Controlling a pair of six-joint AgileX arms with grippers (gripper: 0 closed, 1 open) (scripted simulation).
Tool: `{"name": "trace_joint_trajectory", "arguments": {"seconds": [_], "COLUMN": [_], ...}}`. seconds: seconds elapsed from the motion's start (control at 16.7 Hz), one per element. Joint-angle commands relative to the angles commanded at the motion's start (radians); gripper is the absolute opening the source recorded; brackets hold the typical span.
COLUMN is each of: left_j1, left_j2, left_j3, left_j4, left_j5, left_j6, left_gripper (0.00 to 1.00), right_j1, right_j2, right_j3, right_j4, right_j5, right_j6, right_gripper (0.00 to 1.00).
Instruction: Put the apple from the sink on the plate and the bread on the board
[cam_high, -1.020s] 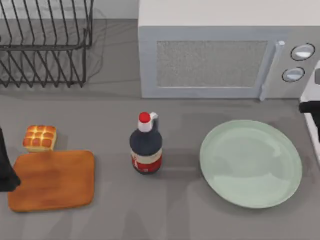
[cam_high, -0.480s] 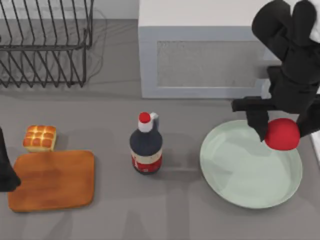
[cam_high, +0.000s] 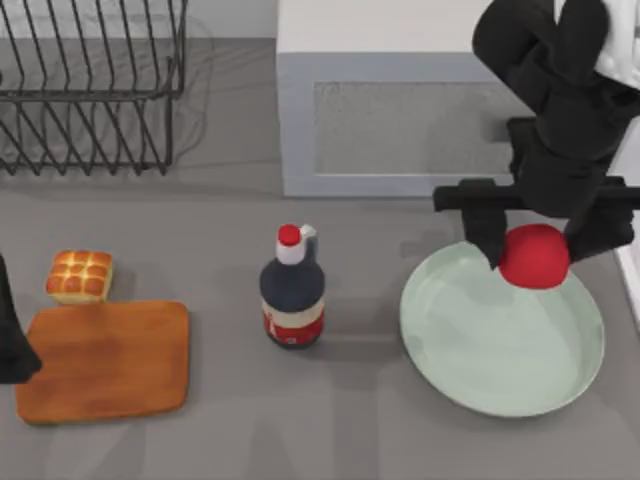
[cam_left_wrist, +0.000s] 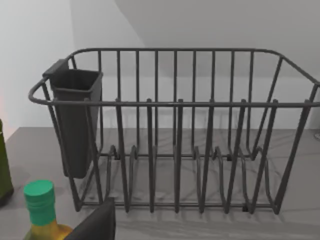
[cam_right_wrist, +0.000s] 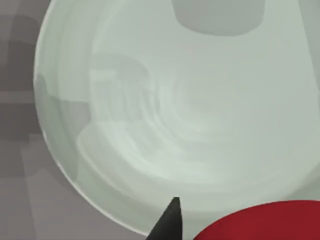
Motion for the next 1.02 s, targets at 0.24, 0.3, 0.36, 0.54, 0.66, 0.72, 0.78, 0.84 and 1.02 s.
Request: {"name": "trace_joint_trajectory", "arguments": {"seconds": [0.24, 0.3, 0.36, 0.54, 0.66, 0.72, 0.78, 0.84, 1.02], "left_j1": [0.000, 0.000, 0.000, 0.000, 0.000, 0.000, 0.000, 0.000, 0.000], "left_j2": [0.000, 0.000, 0.000, 0.000, 0.000, 0.000, 0.000, 0.000, 0.000], "left_j3": [0.000, 0.000, 0.000, 0.000, 0.000, 0.000, 0.000, 0.000, 0.000], "left_j4": [0.000, 0.000, 0.000, 0.000, 0.000, 0.000, 0.000, 0.000, 0.000], "left_j5": [0.000, 0.000, 0.000, 0.000, 0.000, 0.000, 0.000, 0.000, 0.000], "left_j6": [0.000, 0.000, 0.000, 0.000, 0.000, 0.000, 0.000, 0.000, 0.000], "left_gripper": [1.00, 1.00, 1.00, 1.00, 1.00, 1.00, 1.00, 1.00, 1.00], "right_j1": [0.000, 0.000, 0.000, 0.000, 0.000, 0.000, 0.000, 0.000, 0.000], "right_j2": [0.000, 0.000, 0.000, 0.000, 0.000, 0.000, 0.000, 0.000, 0.000], "right_j3": [0.000, 0.000, 0.000, 0.000, 0.000, 0.000, 0.000, 0.000, 0.000], "right_j4": [0.000, 0.000, 0.000, 0.000, 0.000, 0.000, 0.000, 0.000, 0.000], "right_j5": [0.000, 0.000, 0.000, 0.000, 0.000, 0.000, 0.000, 0.000, 0.000], "right_j6": [0.000, 0.000, 0.000, 0.000, 0.000, 0.000, 0.000, 0.000, 0.000], "right_gripper": [0.30, 0.38, 0.45, 0.68, 0.83, 0.90, 0.98, 1.00, 1.00]}}
